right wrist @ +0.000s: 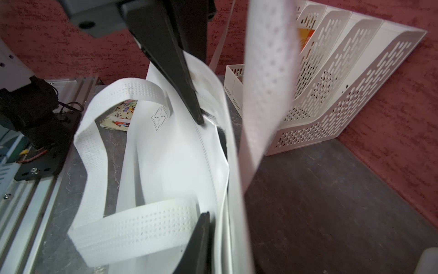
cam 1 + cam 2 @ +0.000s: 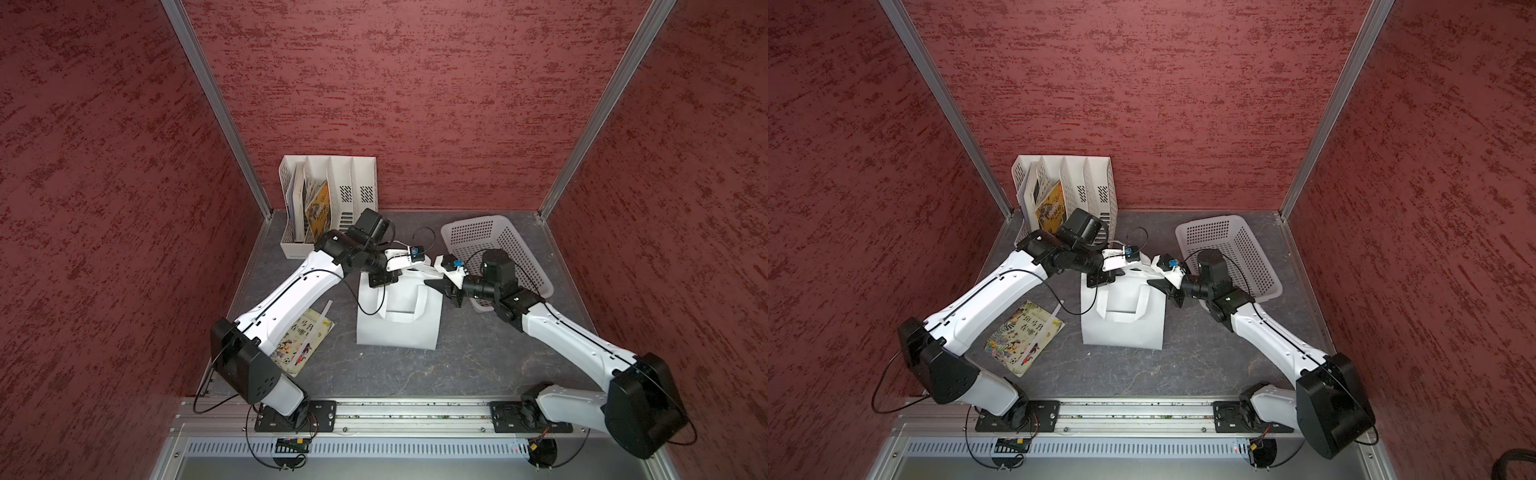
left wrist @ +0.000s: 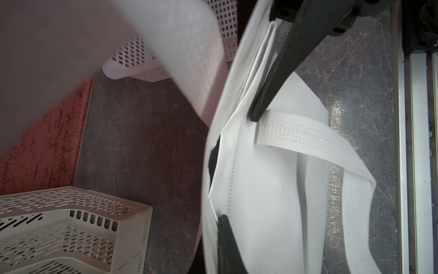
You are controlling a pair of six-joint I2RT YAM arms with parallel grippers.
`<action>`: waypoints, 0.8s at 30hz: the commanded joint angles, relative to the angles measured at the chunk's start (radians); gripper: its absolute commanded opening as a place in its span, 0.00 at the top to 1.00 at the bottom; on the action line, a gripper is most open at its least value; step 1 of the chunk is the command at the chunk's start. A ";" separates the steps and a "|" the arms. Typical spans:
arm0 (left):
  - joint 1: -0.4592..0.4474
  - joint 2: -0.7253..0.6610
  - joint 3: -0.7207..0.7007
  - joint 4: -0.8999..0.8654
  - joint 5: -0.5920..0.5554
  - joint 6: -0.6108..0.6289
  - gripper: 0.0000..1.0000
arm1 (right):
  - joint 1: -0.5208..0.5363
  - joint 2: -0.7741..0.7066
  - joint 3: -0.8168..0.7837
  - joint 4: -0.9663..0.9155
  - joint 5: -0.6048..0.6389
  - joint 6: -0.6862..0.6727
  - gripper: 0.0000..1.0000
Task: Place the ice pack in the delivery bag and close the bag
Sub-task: Close the delivery bag at the center of the board.
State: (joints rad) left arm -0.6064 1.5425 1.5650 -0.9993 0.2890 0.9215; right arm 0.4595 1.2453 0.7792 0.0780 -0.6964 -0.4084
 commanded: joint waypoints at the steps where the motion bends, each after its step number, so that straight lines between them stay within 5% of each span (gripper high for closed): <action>1: -0.007 -0.005 -0.009 -0.031 0.037 0.026 1.00 | 0.003 -0.001 0.022 0.013 -0.023 0.003 0.64; 7: -0.007 0.006 0.010 -0.050 0.048 0.027 1.00 | 0.004 0.029 0.073 0.028 -0.057 0.013 0.65; 14: -0.007 -0.011 0.002 -0.053 0.047 0.010 0.95 | 0.005 0.035 0.076 -0.021 -0.051 -0.040 0.98; 19: 0.000 -0.036 -0.003 -0.065 0.096 -0.019 0.71 | 0.007 -0.001 0.023 0.002 -0.019 -0.072 1.00; 24: 0.071 -0.043 0.042 -0.106 0.324 -0.155 0.26 | 0.008 -0.040 -0.044 0.061 -0.003 -0.113 1.00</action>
State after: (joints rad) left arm -0.5789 1.5185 1.5711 -1.0618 0.4431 0.8764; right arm 0.4641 1.2278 0.7761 0.1238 -0.7345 -0.4767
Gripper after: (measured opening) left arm 0.702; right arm 0.063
